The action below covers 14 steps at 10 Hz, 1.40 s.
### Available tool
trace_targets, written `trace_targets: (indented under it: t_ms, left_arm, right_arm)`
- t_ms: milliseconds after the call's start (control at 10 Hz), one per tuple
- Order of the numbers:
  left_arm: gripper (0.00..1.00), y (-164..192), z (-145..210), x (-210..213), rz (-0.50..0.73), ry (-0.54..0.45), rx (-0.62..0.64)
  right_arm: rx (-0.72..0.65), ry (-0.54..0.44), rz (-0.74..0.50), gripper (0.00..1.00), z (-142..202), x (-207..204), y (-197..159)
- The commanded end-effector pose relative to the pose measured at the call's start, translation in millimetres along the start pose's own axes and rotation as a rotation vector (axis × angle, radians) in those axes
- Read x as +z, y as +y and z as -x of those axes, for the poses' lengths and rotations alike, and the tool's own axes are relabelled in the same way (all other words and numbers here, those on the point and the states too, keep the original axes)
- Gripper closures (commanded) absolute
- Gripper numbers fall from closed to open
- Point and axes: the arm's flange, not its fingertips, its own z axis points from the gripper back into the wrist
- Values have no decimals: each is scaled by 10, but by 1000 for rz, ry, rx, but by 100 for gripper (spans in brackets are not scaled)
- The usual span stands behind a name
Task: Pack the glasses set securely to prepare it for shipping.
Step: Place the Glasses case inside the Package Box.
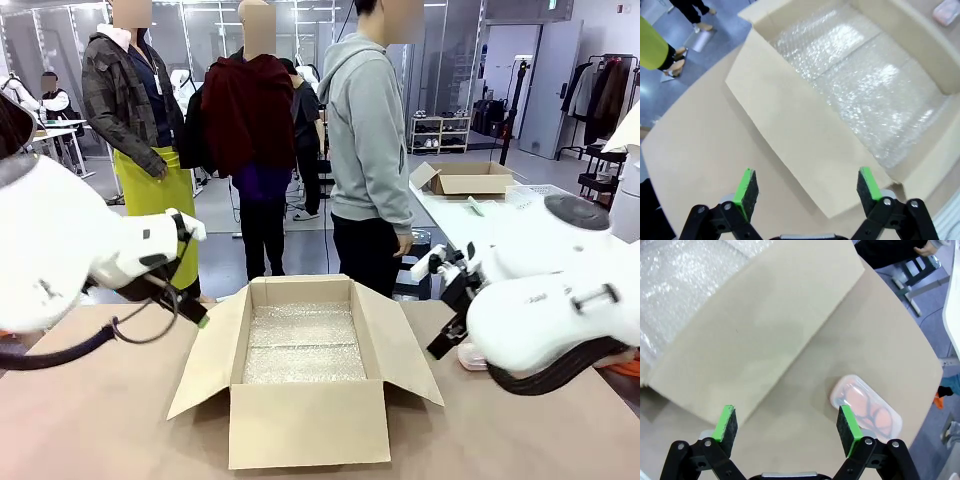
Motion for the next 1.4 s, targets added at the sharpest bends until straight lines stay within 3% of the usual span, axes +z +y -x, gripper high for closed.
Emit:
trace_targets:
  t_ms: [0, 500, 800, 1000, 1100, 1300]
  left_arm:
    - [0, 132, -16, 611, 60, 12, -15]
    - [0, 131, 182, 1700, 135, -120, -66]
    - [0, 46, 259, 1895, 147, -157, -99]
    - [0, -32, 286, 1975, 179, -177, -113]
    - [0, 55, 142, 1974, 115, -164, -81]
    - [0, 55, 142, 1974, 115, -164, -81]
  right_arm:
    - [101, 57, -39, 0, 140, 405, -329]
    - [104, 77, -17, 0, 433, 969, -802]
    - [146, 95, -23, 0, 490, 1066, -883]
    - [298, 134, -83, 0, 394, 1050, -990]
    - [371, 164, -88, 0, 299, 979, -1108]
    - [546, 241, -212, 0, 174, 729, -1380]
